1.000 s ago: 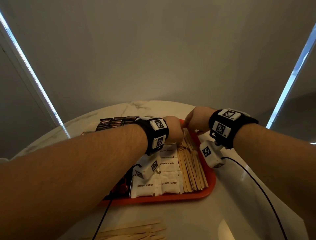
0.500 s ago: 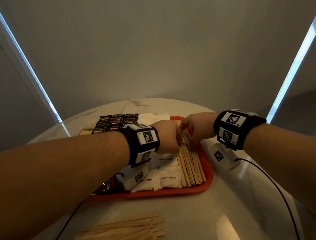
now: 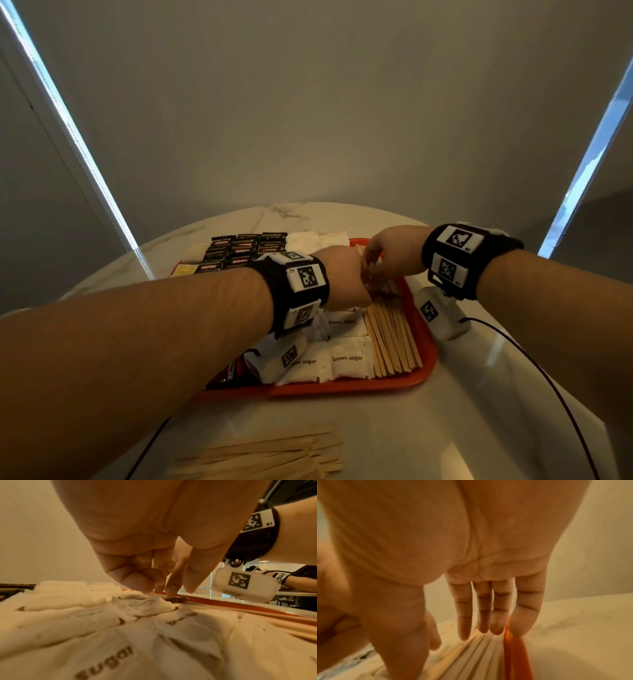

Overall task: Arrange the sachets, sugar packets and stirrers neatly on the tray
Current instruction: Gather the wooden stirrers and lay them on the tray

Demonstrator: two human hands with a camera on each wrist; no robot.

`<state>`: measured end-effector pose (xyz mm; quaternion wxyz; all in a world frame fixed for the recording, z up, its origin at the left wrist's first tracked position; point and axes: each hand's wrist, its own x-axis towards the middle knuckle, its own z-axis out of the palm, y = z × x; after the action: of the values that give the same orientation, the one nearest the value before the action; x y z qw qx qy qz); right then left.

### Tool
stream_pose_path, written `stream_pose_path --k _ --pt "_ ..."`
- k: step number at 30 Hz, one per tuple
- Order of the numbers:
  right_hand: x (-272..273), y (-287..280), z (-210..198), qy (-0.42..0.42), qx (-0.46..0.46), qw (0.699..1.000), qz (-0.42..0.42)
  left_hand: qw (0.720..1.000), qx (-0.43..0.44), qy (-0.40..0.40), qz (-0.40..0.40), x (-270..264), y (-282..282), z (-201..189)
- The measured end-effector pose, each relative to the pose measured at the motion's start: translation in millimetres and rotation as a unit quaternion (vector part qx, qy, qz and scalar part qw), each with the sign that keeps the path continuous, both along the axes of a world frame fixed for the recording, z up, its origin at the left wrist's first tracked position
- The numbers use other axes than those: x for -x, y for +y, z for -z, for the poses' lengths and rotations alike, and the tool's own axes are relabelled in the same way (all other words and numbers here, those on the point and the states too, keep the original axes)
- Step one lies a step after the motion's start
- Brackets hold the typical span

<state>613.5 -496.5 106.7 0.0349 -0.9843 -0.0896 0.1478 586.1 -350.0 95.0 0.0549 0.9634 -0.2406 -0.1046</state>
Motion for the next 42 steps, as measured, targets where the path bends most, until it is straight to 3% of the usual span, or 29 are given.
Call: stream_pose_path --k 3,7,11,18,21,25,32,37,39,42 --pt "0.4 -1.3 -1.7 0.008 -0.001 1.0 0.004 1.0 0.014 0.009 -0.008 6.4 3.5 -5.0" --pt "23.8 7.7 -15.4 -0.045 -0.037 0.998 -0.004 0.993 0.113 -0.029 -0.032 35.1 22.3 -28.5" --pt "75.8 45.0 -27.8 -0.011 -0.036 0.996 -0.079 0.978 0.194 -0.035 -0.073 80.4 61.1 -42.5" --pt "184.7 118.3 -23.0 0.142 0.004 0.964 -0.227 0.988 0.104 0.03 -0.111 184.4 164.3 -20.6" --pt "208.3 140.7 -3.1 0.106 0.087 0.954 -0.266 0.987 0.021 0.112 -0.116 219.7 193.1 -8.0" --pt "212.8 161.5 9.5 0.095 0.077 0.96 -0.253 0.99 -0.035 0.091 -0.1 245.4 207.6 3.9" --pt "203.8 168.6 14.0 0.046 0.058 0.972 -0.223 0.976 0.102 0.064 -0.18 235.6 211.2 8.8" --pt "204.8 161.2 15.3 0.028 -0.017 0.984 -0.175 0.944 0.239 0.073 -0.215 223.1 219.3 13.4" --pt "204.7 158.6 10.9 0.02 -0.066 0.987 -0.145 0.925 0.302 0.065 -0.224 217.7 221.7 14.0" --pt "204.3 155.5 -1.0 0.007 -0.153 0.982 -0.114 0.869 0.434 0.03 -0.236 209.0 216.4 5.8"
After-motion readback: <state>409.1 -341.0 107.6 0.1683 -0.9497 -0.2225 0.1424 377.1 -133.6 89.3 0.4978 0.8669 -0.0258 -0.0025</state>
